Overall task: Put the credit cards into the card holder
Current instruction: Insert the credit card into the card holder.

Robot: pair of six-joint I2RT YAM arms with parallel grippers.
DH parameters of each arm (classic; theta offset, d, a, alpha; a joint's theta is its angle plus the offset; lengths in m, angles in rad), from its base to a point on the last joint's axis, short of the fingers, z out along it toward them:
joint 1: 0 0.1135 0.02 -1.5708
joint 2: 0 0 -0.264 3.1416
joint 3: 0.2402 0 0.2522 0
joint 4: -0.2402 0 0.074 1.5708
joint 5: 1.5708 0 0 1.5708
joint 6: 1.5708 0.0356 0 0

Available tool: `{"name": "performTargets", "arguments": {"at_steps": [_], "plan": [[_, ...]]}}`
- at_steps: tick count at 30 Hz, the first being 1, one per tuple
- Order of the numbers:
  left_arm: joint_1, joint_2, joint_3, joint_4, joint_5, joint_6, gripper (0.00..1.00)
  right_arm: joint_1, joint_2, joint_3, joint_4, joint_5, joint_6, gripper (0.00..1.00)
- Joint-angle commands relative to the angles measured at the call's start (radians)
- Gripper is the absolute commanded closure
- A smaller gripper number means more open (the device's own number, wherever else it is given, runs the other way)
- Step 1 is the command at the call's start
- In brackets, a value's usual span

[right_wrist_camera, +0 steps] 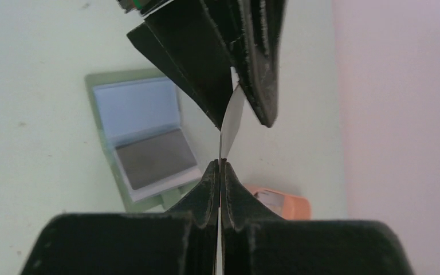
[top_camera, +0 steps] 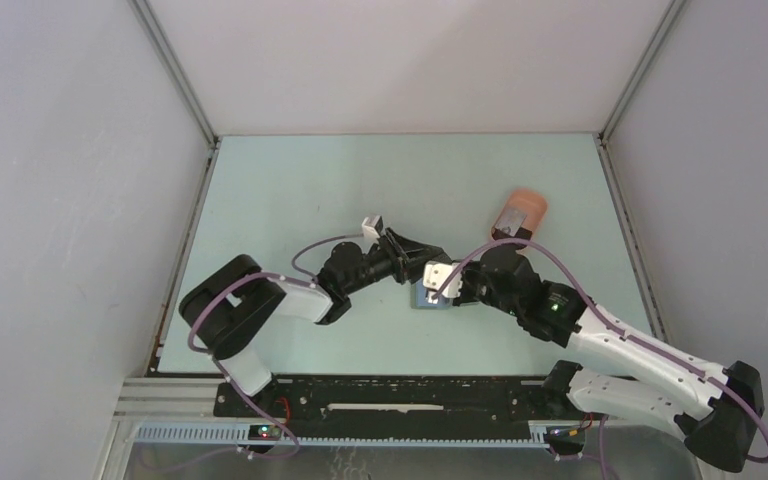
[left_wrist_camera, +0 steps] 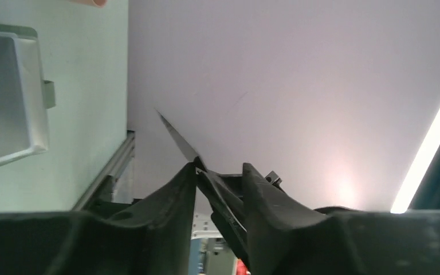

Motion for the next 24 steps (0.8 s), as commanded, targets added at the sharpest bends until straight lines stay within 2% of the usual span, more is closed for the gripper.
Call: {"name": "performTargets", "arguments": {"at_steps": [1,4,5,7,9,12,13,14,18,21,24], "plan": [[-0.013,0.068,0.064,0.247,0.01,-0.103,0.69,0.068,0.025,-0.022,0.095,0.138,-0.061,1.0],[-0.011,0.096,0.067,0.29,0.02,-0.104,0.89,0.082,0.028,-0.024,0.09,0.143,-0.066,0.98],[-0.01,0.101,0.068,0.299,0.026,-0.097,0.94,0.081,0.026,-0.024,0.08,0.134,-0.066,0.91],[-0.004,0.096,0.073,0.303,0.04,-0.048,0.98,0.073,0.017,-0.024,0.049,0.106,-0.065,0.7],[0.01,0.077,0.068,0.303,0.051,0.026,1.0,0.045,-0.003,-0.019,0.01,0.05,-0.06,0.42],[0.043,0.011,0.048,0.233,0.077,0.208,1.0,-0.028,-0.044,0.016,-0.087,-0.096,-0.045,0.19],[0.054,-0.02,0.043,0.183,0.088,0.289,1.0,-0.06,-0.061,0.033,-0.129,-0.185,-0.042,0.04],[0.061,-0.057,0.038,0.123,0.099,0.376,1.0,-0.1,-0.079,0.049,-0.167,-0.259,-0.038,0.01],[0.067,-0.213,0.039,-0.17,0.148,0.829,1.0,-0.276,-0.129,0.114,-0.264,-0.56,0.043,0.0],[0.068,-0.308,0.015,-0.232,0.234,1.057,1.0,-0.38,-0.116,0.121,-0.254,-0.728,0.192,0.0],[0.067,-0.363,-0.018,-0.239,0.294,1.189,1.0,-0.46,-0.059,0.168,-0.264,-0.924,0.334,0.02]]}}
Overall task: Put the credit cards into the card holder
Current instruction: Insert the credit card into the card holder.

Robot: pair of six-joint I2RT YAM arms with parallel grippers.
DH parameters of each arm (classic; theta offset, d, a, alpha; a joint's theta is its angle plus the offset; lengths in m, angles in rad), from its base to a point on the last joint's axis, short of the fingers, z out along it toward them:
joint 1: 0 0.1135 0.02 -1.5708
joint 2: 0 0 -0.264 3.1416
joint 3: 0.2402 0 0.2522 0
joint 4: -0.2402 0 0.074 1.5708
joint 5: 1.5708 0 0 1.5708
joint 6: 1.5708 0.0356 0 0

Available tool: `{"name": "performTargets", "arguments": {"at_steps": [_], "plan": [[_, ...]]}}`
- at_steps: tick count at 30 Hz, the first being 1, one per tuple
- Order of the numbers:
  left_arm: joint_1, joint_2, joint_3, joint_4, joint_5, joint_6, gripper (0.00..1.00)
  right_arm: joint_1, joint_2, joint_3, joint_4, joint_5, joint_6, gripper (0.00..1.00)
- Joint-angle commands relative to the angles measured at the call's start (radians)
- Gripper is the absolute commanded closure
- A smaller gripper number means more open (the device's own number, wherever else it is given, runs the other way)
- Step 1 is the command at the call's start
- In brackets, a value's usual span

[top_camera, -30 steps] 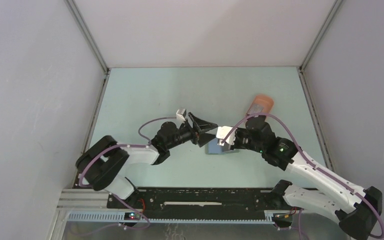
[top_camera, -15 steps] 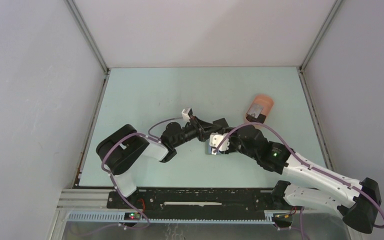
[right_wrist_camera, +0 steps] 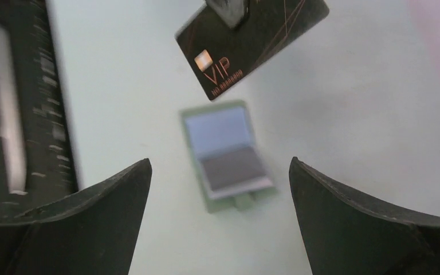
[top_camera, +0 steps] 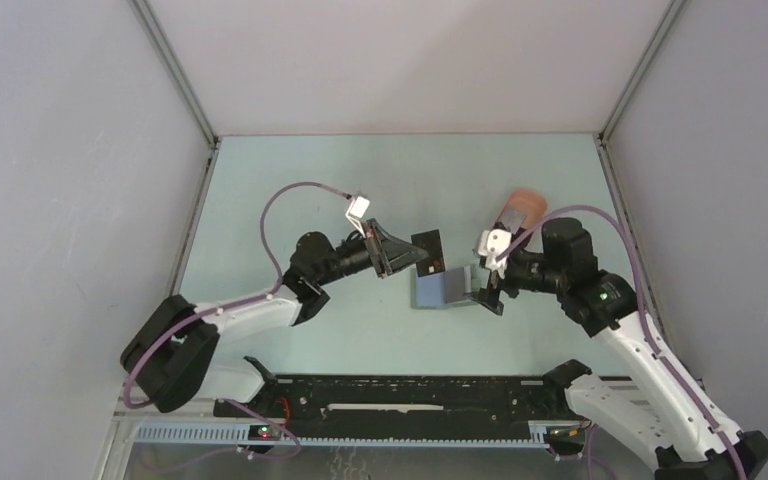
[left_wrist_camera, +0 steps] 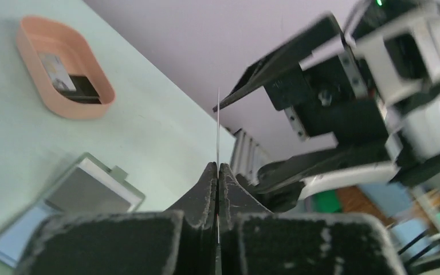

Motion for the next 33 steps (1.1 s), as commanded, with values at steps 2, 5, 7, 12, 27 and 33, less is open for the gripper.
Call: {"name": "performTargets", "arguments": {"at_steps": [2,5,7,12,27,33], "plan": [[0.0,-0.094,-0.043,-0.086,0.146,0.408,1.0,-0.179,0.108,0.1,-0.016,-0.554,0.369,0.06],[-0.002,-0.113,-0.052,-0.067,0.176,0.426,1.0,-0.271,0.196,0.103,0.063,-0.808,0.533,0.16],[-0.008,-0.119,-0.052,-0.048,0.187,0.428,1.0,-0.28,0.24,0.098,0.1,-0.841,0.583,0.21],[-0.045,-0.106,-0.038,-0.002,0.199,0.41,1.0,-0.256,0.278,0.063,0.215,-0.803,0.674,0.24],[-0.099,0.002,-0.015,0.199,0.183,0.277,1.0,-0.185,0.317,0.048,0.261,-0.759,0.674,0.82],[-0.099,-0.032,-0.046,0.196,0.124,0.282,0.77,-0.186,0.315,0.048,0.222,-0.757,0.622,1.0]]}}
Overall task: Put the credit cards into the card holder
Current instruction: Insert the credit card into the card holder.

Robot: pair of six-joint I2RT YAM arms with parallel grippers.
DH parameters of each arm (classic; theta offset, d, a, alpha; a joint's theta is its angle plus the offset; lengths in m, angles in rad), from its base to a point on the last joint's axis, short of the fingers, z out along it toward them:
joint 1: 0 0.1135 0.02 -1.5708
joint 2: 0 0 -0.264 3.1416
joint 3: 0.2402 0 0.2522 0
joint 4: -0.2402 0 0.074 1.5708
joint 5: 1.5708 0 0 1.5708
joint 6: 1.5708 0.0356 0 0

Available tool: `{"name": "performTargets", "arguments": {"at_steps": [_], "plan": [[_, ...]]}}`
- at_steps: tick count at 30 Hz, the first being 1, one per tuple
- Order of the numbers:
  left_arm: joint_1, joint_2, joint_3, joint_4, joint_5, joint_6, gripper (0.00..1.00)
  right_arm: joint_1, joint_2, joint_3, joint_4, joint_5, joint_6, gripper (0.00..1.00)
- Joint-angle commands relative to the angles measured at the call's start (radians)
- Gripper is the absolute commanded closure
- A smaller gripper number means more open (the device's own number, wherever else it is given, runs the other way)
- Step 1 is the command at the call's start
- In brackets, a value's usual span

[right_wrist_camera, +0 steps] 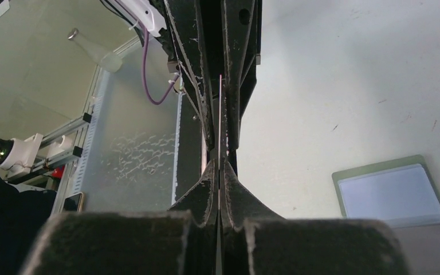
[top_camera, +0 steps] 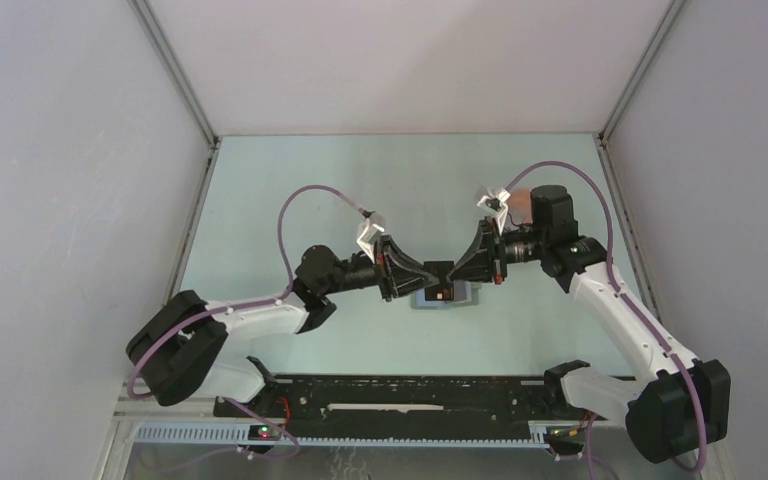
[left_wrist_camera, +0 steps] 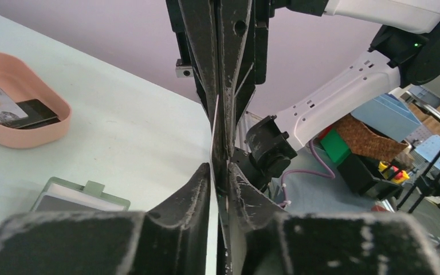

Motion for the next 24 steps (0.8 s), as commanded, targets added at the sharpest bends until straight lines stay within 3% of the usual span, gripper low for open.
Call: {"name": "performTargets", "arguments": {"at_steps": [1,4,7,12,14,16,19,24], "plan": [[-0.005,-0.054,-0.018,0.047,-0.073,0.012,0.71,0.005,-0.002,0.002,-0.031,-0.009,-0.055,1.0],[0.007,-0.15,-0.055,-0.061,-0.154,0.086,0.57,-0.004,0.009,0.002,-0.089,0.005,-0.104,1.0],[0.022,-0.293,-0.095,-0.266,-0.266,0.201,0.43,-0.013,0.018,-0.012,-0.122,0.075,-0.134,1.0],[0.037,-0.51,-0.195,-0.458,-0.511,0.288,0.02,-0.031,0.052,-0.069,-0.062,0.218,-0.045,1.0],[0.038,-0.556,-0.246,-0.465,-0.625,0.227,0.0,-0.037,0.089,-0.073,-0.054,0.248,-0.025,1.0],[0.049,-0.565,-0.272,-0.46,-0.633,0.179,0.0,-0.048,0.125,-0.072,-0.044,0.193,-0.011,1.0],[0.056,-0.501,-0.274,-0.414,-0.511,0.103,0.02,-0.061,0.16,-0.072,-0.011,0.061,0.011,1.0],[0.056,-0.306,-0.271,-0.228,-0.346,0.027,0.08,-0.08,0.211,-0.072,0.036,-0.018,0.041,1.0]]}}
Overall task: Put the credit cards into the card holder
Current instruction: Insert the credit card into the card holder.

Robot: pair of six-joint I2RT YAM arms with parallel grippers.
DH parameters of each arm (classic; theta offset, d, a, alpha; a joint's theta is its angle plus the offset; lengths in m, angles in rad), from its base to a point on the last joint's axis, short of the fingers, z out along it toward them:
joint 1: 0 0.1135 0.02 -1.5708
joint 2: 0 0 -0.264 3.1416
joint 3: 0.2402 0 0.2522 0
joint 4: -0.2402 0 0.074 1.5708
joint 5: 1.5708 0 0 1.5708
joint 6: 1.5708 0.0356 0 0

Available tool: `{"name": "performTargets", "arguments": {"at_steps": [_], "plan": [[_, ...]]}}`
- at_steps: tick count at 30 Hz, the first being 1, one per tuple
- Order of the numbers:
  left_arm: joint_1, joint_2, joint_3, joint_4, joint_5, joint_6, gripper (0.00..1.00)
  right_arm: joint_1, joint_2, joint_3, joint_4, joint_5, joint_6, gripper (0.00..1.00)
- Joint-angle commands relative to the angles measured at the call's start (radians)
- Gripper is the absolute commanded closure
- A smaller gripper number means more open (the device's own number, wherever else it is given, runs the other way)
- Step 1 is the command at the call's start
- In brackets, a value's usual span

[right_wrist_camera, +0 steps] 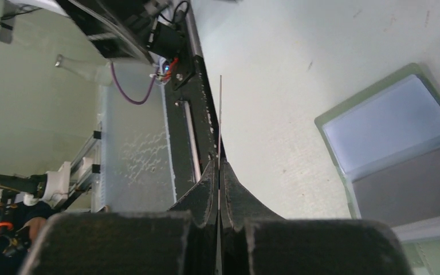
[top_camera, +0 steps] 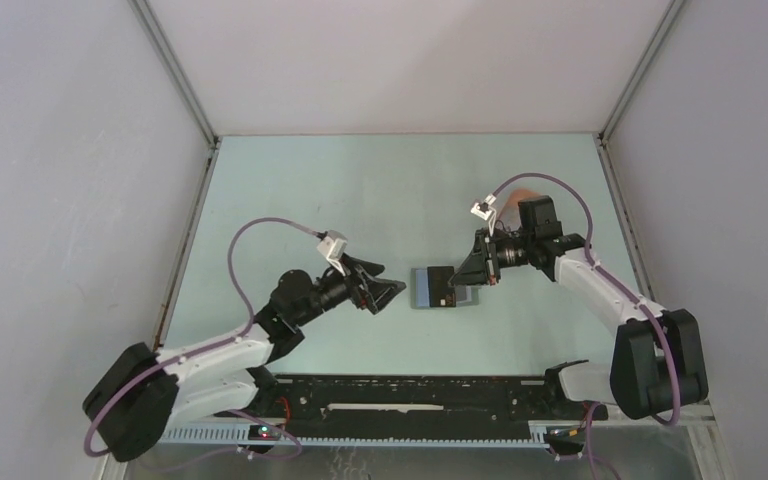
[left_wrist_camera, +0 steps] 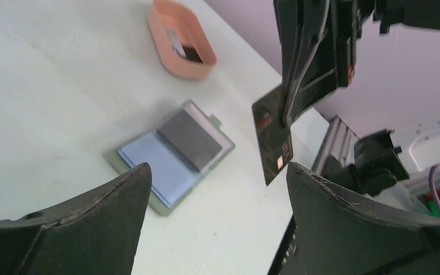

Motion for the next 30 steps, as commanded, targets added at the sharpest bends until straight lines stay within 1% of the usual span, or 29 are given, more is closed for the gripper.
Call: {"name": "performTargets", "arguments": {"at_steps": [1,4,8,14,17,21,23,24,30], "plan": [[0.005,0.144,-0.013,0.202,0.127,-0.09,0.08,-0.023,0.038,0.006,0.084,-0.142,0.051,1.0],[0.006,0.254,0.016,0.277,0.164,-0.127,0.08,-0.027,0.062,0.01,0.095,-0.196,0.061,1.0],[0.005,0.381,0.068,0.364,0.226,-0.183,0.08,-0.026,0.079,0.011,0.106,-0.216,0.073,1.0],[0.005,0.506,0.103,0.54,0.306,-0.271,0.1,-0.022,0.103,0.014,0.111,-0.228,0.08,1.0],[0.004,0.551,0.12,0.618,0.338,-0.309,0.19,-0.014,0.115,0.019,0.099,-0.229,0.067,1.0],[0.006,0.592,0.149,0.648,0.366,-0.337,0.29,0.005,0.125,0.026,0.081,-0.224,0.038,1.0],[0.01,0.606,0.163,0.655,0.38,-0.348,0.34,0.015,0.129,0.039,0.041,-0.212,-0.003,1.0],[0.012,0.613,0.168,0.659,0.386,-0.354,0.38,0.019,0.129,0.045,0.022,-0.21,-0.023,1.0],[0.025,0.646,0.191,0.674,0.453,-0.377,0.75,0.032,0.135,0.062,-0.026,-0.195,-0.073,1.0]]}}
